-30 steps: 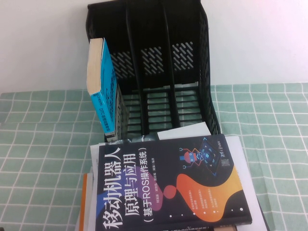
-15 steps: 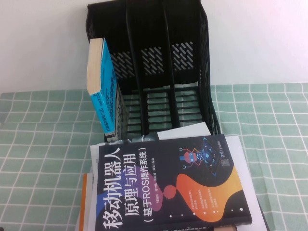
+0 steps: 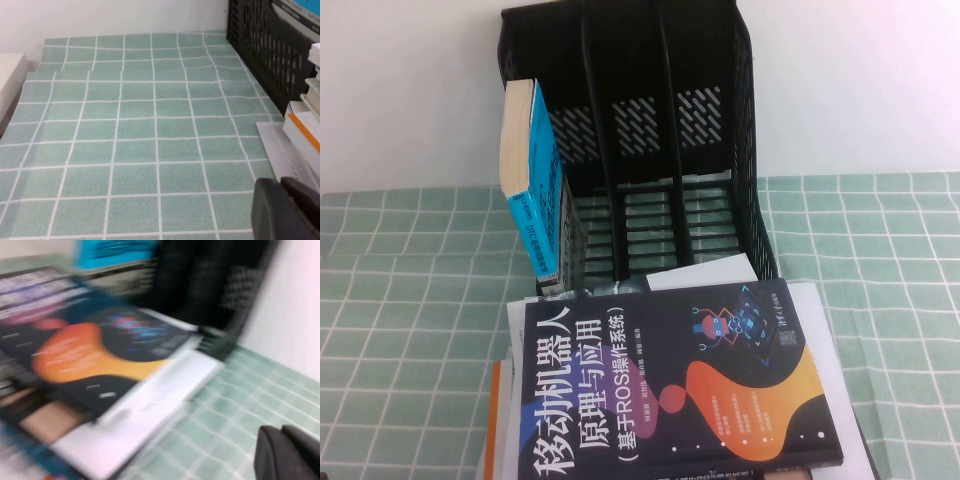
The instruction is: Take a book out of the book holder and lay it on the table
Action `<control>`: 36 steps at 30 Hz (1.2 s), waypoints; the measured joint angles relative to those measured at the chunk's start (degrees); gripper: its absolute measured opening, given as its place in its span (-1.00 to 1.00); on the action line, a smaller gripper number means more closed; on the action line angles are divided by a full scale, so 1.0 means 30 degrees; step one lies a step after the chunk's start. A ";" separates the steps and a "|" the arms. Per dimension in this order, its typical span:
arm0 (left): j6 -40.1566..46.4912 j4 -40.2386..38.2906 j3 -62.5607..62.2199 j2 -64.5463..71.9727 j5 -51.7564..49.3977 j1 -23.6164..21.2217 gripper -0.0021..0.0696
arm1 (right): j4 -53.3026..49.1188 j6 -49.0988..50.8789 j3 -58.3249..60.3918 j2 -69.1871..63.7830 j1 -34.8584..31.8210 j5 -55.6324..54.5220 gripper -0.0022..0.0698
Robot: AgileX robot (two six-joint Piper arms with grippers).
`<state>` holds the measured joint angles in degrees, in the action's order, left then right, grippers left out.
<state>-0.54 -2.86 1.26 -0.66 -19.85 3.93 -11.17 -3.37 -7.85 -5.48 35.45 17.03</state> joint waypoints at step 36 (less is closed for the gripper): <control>-0.0036 0.0000 0.0000 0.0000 0.0033 0.0000 -0.95 | 0.1272 0.0900 0.3091 0.2034 -1.2671 0.1327 -0.94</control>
<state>-0.65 -2.86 1.26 -0.66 -19.75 3.93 -7.35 -0.67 1.42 0.62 -2.57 21.01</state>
